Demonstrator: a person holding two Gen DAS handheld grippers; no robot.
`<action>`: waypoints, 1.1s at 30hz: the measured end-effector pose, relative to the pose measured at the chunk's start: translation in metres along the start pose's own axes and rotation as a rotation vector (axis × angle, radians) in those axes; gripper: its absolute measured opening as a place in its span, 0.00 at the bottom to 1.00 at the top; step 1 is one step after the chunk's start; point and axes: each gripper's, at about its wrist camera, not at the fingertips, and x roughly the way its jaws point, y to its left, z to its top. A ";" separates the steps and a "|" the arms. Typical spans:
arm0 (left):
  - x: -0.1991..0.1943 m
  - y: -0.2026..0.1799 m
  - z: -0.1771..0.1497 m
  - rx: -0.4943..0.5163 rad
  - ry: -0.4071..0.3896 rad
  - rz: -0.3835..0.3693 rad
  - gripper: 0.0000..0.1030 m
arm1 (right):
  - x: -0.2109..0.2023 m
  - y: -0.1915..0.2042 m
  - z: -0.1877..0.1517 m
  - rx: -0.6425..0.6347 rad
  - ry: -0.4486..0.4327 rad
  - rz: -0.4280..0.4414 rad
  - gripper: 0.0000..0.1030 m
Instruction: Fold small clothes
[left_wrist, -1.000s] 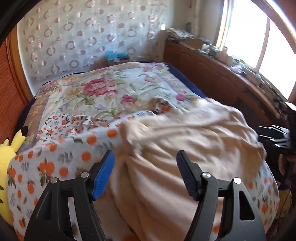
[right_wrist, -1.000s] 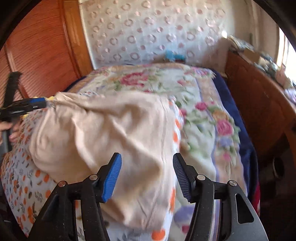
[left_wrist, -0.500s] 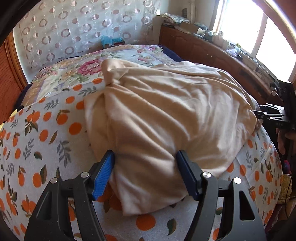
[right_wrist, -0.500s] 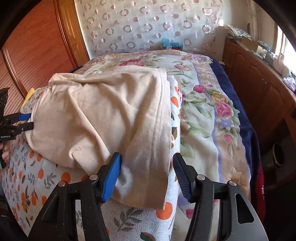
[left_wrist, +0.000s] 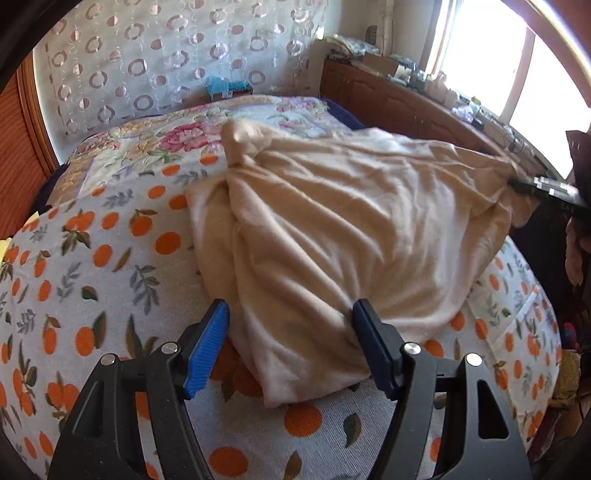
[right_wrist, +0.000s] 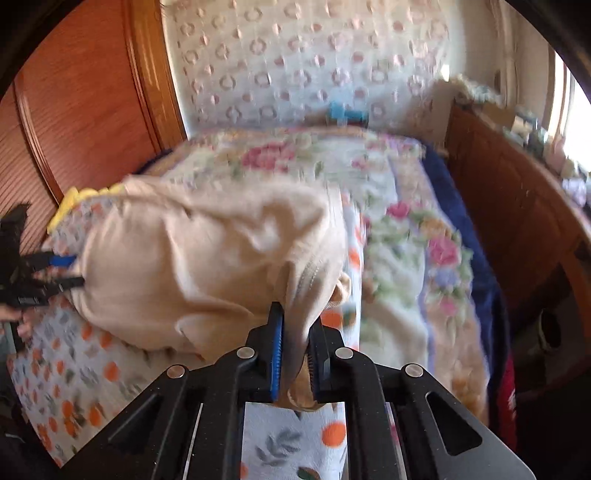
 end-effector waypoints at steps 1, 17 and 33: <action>-0.007 0.001 0.000 -0.001 -0.014 0.000 0.68 | -0.006 0.009 0.012 -0.027 -0.022 -0.006 0.11; -0.105 0.070 -0.049 -0.111 -0.107 0.094 0.68 | 0.036 0.247 0.044 -0.356 0.021 0.431 0.11; -0.093 0.038 -0.025 -0.078 -0.146 0.011 0.68 | 0.012 0.204 0.031 -0.245 -0.023 0.297 0.66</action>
